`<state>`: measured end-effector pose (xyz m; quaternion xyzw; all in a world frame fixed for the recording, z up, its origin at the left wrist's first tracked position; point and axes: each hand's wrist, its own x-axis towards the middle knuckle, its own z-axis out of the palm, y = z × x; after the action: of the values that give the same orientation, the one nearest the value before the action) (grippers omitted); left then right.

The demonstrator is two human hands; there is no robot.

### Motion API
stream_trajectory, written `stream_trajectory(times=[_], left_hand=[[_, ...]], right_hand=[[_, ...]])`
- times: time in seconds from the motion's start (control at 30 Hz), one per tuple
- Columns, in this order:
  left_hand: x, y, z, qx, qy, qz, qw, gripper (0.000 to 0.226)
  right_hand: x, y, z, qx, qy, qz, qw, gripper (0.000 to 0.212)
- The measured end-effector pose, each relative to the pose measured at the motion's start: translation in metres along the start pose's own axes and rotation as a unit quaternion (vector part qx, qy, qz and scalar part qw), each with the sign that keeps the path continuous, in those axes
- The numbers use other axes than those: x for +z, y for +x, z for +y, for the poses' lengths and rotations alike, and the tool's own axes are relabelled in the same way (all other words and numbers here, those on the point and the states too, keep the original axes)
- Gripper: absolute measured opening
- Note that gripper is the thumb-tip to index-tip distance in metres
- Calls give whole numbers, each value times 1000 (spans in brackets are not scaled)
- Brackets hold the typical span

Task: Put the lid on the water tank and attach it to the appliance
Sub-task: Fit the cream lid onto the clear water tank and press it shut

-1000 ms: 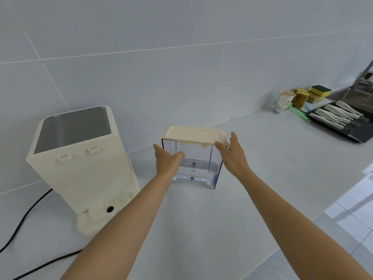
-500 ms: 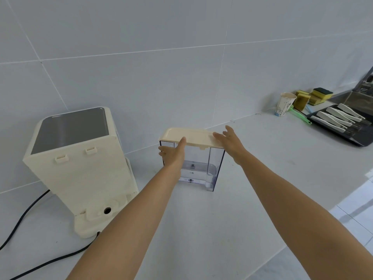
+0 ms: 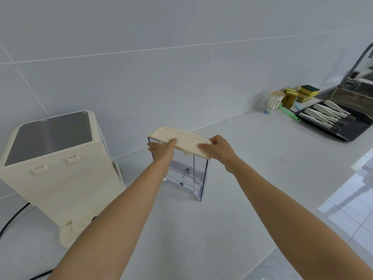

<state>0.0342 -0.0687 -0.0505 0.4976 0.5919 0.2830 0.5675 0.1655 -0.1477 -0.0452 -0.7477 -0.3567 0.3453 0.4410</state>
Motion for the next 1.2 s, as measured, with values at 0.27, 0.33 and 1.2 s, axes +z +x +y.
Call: stream_trajectory(times=[0.27, 0.33, 1.2], left_hand=[[-8, 14, 7, 44, 37, -95, 994, 53], [-9, 14, 10, 45, 49, -113, 991, 47], [-25, -33, 21, 278, 380, -24, 882, 66]], right_hand=[[17, -24, -8, 11, -92, -12, 996, 29], [24, -29, -12, 17, -123, -14, 992, 38], [13, 10, -43, -42, -93, -20, 995, 63]])
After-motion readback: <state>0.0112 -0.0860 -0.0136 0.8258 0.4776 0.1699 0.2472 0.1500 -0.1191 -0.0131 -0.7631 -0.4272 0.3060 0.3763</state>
